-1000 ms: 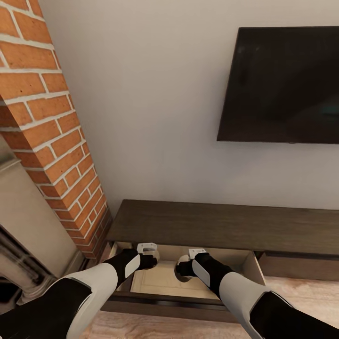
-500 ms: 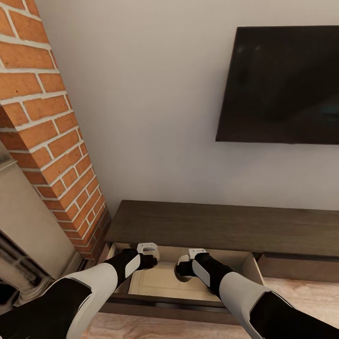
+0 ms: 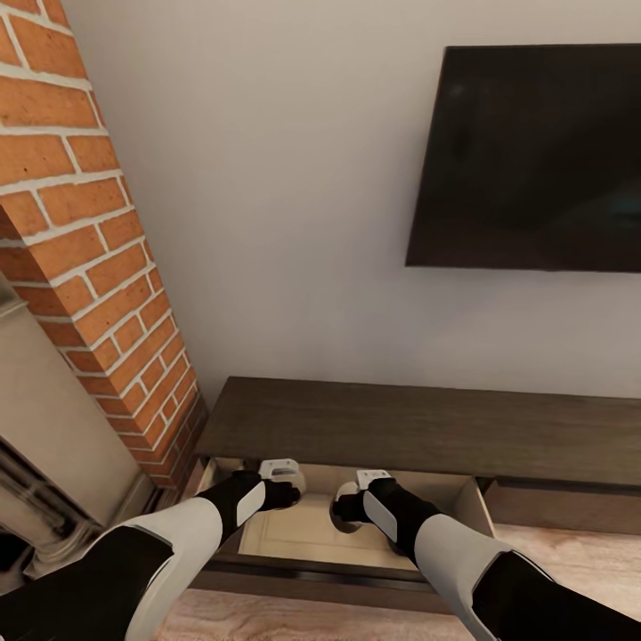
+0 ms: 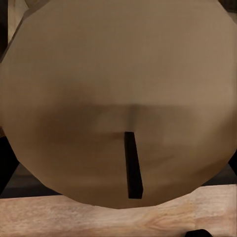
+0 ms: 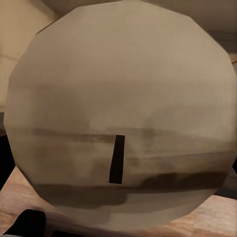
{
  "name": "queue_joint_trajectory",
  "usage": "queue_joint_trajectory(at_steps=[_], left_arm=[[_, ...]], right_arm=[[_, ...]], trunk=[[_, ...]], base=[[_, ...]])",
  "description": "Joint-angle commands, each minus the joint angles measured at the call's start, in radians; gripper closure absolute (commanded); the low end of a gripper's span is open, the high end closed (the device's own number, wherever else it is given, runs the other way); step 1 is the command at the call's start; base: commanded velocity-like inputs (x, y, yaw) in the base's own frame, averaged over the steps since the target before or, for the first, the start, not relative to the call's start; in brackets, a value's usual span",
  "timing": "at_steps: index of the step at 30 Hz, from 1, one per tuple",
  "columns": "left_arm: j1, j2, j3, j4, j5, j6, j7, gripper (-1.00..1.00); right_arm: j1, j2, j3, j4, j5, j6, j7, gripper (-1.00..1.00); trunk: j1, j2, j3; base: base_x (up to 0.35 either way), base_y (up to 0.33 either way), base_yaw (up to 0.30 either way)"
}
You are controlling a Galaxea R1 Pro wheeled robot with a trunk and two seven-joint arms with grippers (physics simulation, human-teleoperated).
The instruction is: Place each of the two pumpkins and all three candles from the living room inside a cabinet in the living room (use any cabinet), then make sure every cabinet is closed, and position the cauldron so it is next to a table in the living room.
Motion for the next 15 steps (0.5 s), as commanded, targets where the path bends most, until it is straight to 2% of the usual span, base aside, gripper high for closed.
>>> queue_joint_trajectory(at_steps=[1,6,15], left_arm=[[-0.001,0.000,-0.009,-0.001,0.003,0.004,-0.003,1.00],[-0.001,0.000,-0.009,-0.001,-0.025,0.003,-0.007,1.00],[0.000,0.000,-0.009,-0.001,-0.030,0.001,-0.008,1.00]], right_arm=[[-0.001,0.000,0.005,-0.002,-0.008,0.004,-0.007,1.00],[-0.001,0.000,0.005,-0.002,-0.007,0.004,-0.007,1.00],[-0.001,0.000,0.005,-0.002,-0.008,0.004,-0.007,1.00]], trunk=[[0.000,-0.001,-0.002],[0.000,-0.001,-0.010],[0.000,-0.001,-0.024]], base=[[0.000,-0.001,0.068],[0.000,0.000,0.071],[0.000,0.000,0.066]])
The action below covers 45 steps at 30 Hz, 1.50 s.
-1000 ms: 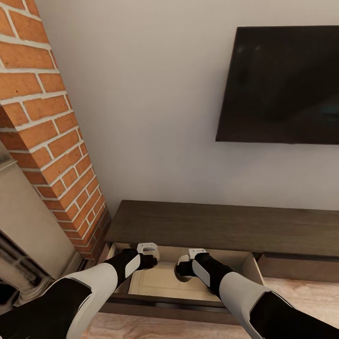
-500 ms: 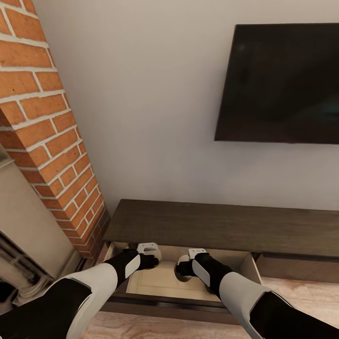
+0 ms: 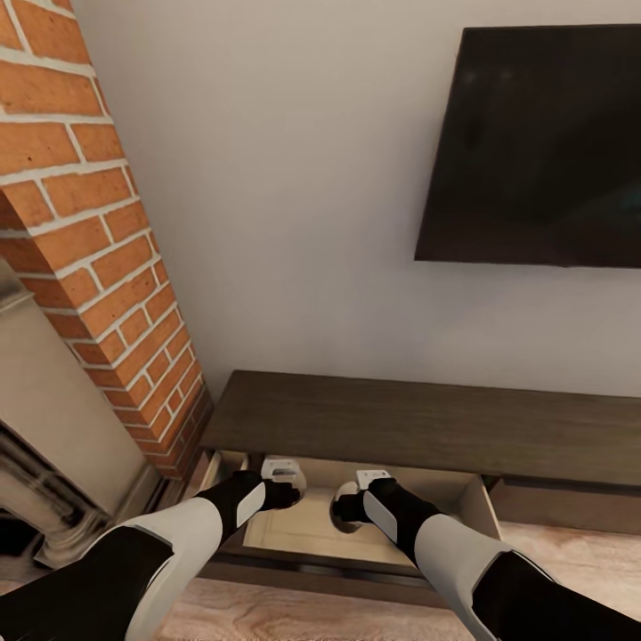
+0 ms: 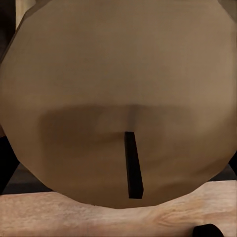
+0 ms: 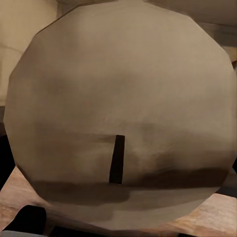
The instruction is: Place each of the two pumpkins and all three candles from the living room inside a cabinet in the living room (use any cabinet), then make sure every cabinet is closed, and position the cauldron so it is next to a table in the living room.
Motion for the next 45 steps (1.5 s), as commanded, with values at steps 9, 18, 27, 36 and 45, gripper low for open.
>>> queue_joint_trajectory(at_steps=[9,18,27,36,45], left_arm=[[-0.001,0.000,-0.009,-0.001,0.004,0.007,-0.036,1.00],[-0.001,0.000,-0.009,-0.001,0.001,0.009,-0.051,1.00],[-0.001,0.000,-0.009,-0.002,0.001,0.009,-0.050,1.00],[-0.001,0.000,-0.009,-0.002,0.001,0.009,-0.050,1.00],[-0.001,0.000,-0.009,-0.002,0.001,0.009,-0.050,1.00]], right_arm=[[-0.001,0.000,0.005,-0.001,-0.008,0.004,-0.007,1.00],[-0.001,0.000,0.004,-0.002,-0.008,0.004,-0.007,1.00],[-0.001,0.000,0.003,-0.002,-0.008,-0.057,-0.007,1.00],[-0.001,0.000,0.003,-0.001,-0.008,-0.073,-0.007,1.00],[-0.001,0.000,0.002,0.005,-0.009,-0.073,-0.008,1.00]], trunk=[[0.000,-0.001,-0.015],[0.000,-0.001,-0.028],[0.000,-0.001,-0.029],[0.000,-0.001,-0.034],[0.000,-0.001,-0.047]], base=[[0.000,0.000,0.007],[0.000,0.000,-0.025],[0.000,0.000,-0.004],[0.000,0.000,0.000],[0.000,0.000,0.000]])
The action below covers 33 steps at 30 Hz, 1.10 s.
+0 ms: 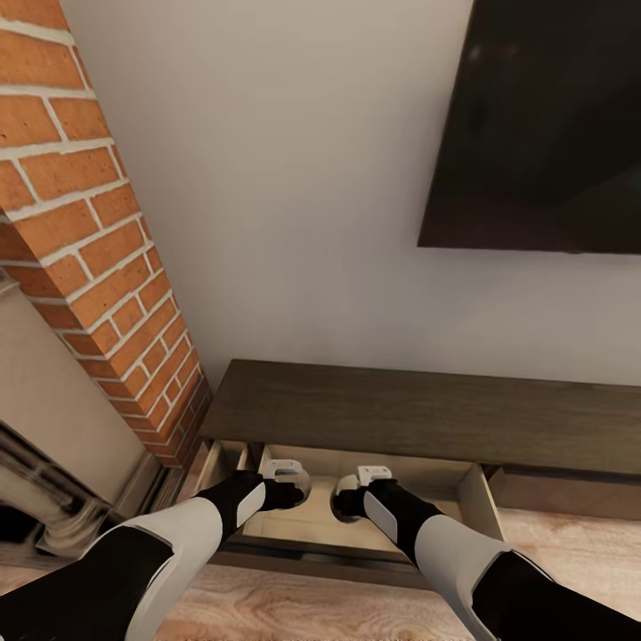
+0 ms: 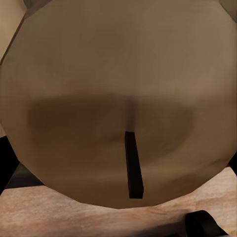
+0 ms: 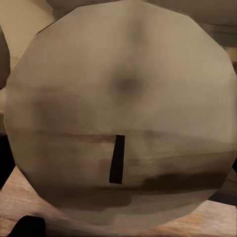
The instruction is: Place each of the two pumpkins and all three candles from the living room inside a cabinet in the living room (use any cabinet), then make sure every cabinet is closed, and position the cauldron so it is next to a table in the living room.
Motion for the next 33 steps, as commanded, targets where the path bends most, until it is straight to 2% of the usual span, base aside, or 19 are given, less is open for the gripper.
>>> queue_joint_trajectory(at_steps=[1,14,21,33], left_arm=[[-0.001,0.000,-0.007,-0.001,0.008,0.004,-0.001,1.00],[-0.001,0.000,-0.007,-0.002,0.008,0.000,-0.002,1.00],[-0.001,0.000,-0.007,-0.001,0.008,0.002,-0.002,1.00],[-0.001,0.000,-0.007,-0.001,0.008,0.003,-0.001,1.00]], right_arm=[[-0.001,0.000,0.005,0.002,-0.008,0.004,-0.007,1.00],[-0.001,0.000,0.005,0.008,-0.009,0.004,-0.006,1.00],[-0.001,0.000,0.006,0.008,-0.009,0.004,-0.007,1.00],[-0.001,0.000,0.007,0.009,-0.009,0.004,-0.006,1.00]], trunk=[[0.000,-0.001,-0.002],[0.000,-0.001,-0.007],[0.027,-0.050,-0.030],[0.073,-0.134,-0.084]], base=[[0.000,0.000,0.000],[0.000,0.000,0.000],[0.000,0.000,0.002],[0.000,0.000,0.067]])
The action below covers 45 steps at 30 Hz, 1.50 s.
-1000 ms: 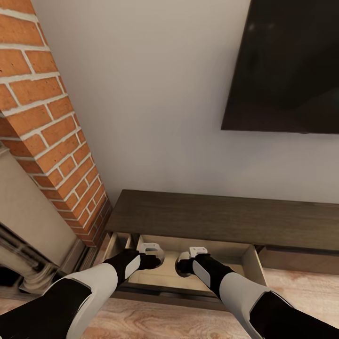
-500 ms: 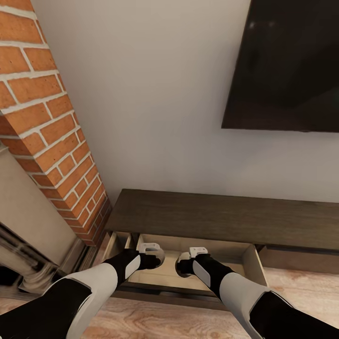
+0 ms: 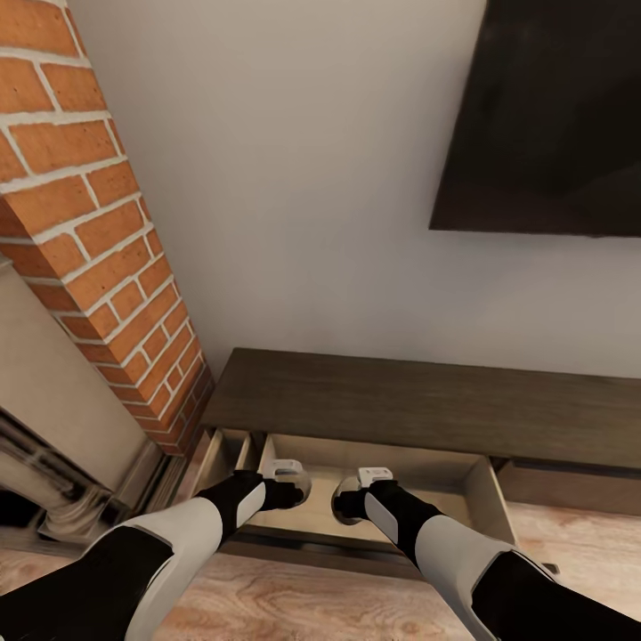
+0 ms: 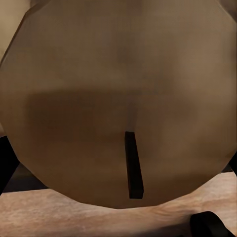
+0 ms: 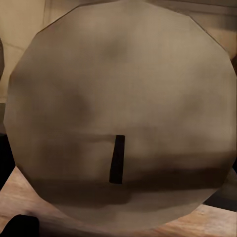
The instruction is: Place each of the two pumpkins and all three candles from the living room inside a cabinet in the living room (use any cabinet), then make sure every cabinet is closed, and position the cauldron so it is next to a table in the living room.
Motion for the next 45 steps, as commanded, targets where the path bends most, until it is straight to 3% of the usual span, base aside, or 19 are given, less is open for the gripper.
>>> queue_joint_trajectory(at_steps=[1,8,16,31,45], left_arm=[[-0.001,0.000,-0.007,-0.001,0.008,0.004,-0.001,1.00],[0.000,0.000,-0.007,0.000,0.008,0.004,-0.001,1.00],[0.000,0.000,-0.007,0.001,-0.055,0.006,-0.001,1.00],[-0.001,0.000,-0.007,0.001,-0.061,0.006,-0.001,1.00],[0.000,0.000,-0.007,0.001,-0.061,0.006,-0.001,1.00]], right_arm=[[-0.001,0.000,0.005,-0.002,-0.008,0.004,-0.007,1.00],[-0.001,0.000,0.006,-0.002,-0.008,0.004,-0.007,1.00],[-0.001,0.000,0.006,-0.002,-0.008,0.004,-0.007,1.00],[-0.001,0.000,0.006,-0.002,-0.008,0.003,-0.007,1.00],[-0.001,0.000,0.006,-0.001,-0.008,0.002,-0.007,1.00]], trunk=[[0.004,-0.008,-0.005],[0.008,-0.015,-0.012],[0.008,-0.015,-0.012],[0.008,-0.015,-0.012],[0.061,-0.113,-0.072]], base=[[0.000,0.000,0.074],[0.000,0.000,0.023],[0.112,-0.014,-0.090],[0.033,-0.008,-0.036],[0.000,0.000,0.077]])
